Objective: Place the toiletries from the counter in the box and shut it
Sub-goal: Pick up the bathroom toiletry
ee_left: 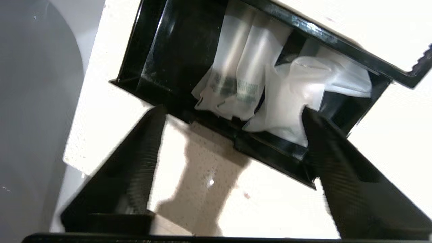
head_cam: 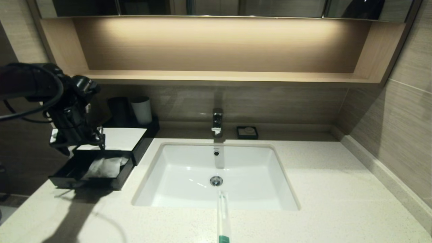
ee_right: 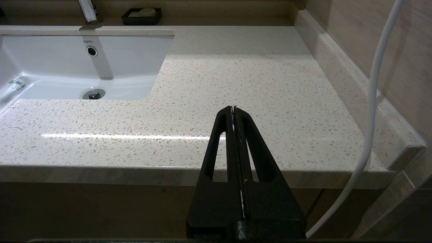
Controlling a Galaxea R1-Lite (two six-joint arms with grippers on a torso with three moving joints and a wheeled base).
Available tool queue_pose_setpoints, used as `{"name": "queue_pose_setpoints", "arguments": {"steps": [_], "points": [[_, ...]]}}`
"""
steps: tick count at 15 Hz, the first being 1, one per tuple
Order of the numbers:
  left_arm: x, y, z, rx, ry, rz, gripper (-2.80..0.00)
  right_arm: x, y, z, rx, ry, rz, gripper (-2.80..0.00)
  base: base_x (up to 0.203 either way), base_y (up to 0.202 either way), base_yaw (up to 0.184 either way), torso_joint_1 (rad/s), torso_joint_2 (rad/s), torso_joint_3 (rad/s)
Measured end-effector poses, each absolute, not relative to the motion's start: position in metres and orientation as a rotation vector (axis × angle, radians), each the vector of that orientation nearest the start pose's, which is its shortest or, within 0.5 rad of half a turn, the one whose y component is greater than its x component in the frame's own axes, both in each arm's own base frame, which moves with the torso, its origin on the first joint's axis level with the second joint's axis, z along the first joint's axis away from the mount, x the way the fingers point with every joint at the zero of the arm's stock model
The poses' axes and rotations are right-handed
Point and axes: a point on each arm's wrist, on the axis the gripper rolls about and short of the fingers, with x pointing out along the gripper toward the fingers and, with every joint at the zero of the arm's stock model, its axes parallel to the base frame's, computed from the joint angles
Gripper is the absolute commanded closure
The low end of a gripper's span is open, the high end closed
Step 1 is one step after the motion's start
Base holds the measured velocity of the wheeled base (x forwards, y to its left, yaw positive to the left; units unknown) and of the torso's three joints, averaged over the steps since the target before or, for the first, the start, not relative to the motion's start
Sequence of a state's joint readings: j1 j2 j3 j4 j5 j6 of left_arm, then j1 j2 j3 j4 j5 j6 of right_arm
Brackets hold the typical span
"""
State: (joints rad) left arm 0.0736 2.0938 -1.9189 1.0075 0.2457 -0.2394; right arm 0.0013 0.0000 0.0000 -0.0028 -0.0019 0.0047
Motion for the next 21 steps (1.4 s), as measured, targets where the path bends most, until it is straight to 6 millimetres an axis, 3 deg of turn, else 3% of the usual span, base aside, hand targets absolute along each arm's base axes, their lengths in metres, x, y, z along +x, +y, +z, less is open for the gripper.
{"name": "queue_pose_setpoints", "arguments": {"steps": [4, 8, 18, 21], "points": [[0.351, 0.024, 0.232, -0.104, 1.139, 0.407, 0.00, -0.023, 0.000, 0.076, 0.005, -0.003, 0.000, 0.00, 0.000, 0.000, 0.000, 0.000, 0.00, 0.000], [0.327, -0.005, 0.248, -0.114, 1.163, 0.373, 0.00, -0.023, 0.000, 0.076, 0.004, -0.003, 0.000, 0.00, 0.000, 0.000, 0.000, 0.000, 0.00, 0.000], [0.271, -0.132, 0.243, -0.093, 1.269, 0.225, 0.00, -0.023, 0.000, 0.076, 0.005, -0.003, 0.000, 0.00, 0.000, 0.000, 0.000, 0.000, 0.00, 0.000], [0.259, -0.157, 0.237, -0.098, 1.311, 0.190, 0.00, -0.023, 0.000, 0.076, 0.004, -0.003, 0.000, 0.00, 0.000, 0.000, 0.000, 0.000, 0.00, 0.000]]}}
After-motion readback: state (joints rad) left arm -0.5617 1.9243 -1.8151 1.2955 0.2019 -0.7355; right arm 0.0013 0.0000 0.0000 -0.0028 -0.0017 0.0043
